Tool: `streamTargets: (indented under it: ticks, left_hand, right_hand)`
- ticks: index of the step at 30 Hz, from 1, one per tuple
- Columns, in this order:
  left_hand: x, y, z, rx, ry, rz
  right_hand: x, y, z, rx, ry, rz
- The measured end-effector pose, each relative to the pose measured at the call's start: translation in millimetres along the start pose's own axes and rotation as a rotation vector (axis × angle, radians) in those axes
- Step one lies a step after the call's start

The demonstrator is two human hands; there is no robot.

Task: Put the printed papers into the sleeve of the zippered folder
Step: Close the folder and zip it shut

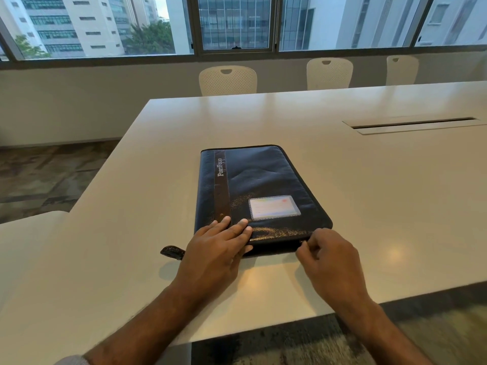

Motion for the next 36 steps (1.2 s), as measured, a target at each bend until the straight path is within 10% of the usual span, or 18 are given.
streamTargets:
  ticks: [36]
  left_hand:
    - [9.1,59.3,-43.2,0.105,0.022,-0.158]
  right_hand:
    - [-20.1,57.7,-13.0,0.020,0.022,0.000]
Point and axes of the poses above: each hand's wrist, its own z-axis away from the middle knuckle, its own x-axis out of the palm, y = z × x, the point moved 10 cm from there along -z, towards the middle knuckle, and after that the axes turned 2 degrees about -x, right-handed, at the moved point
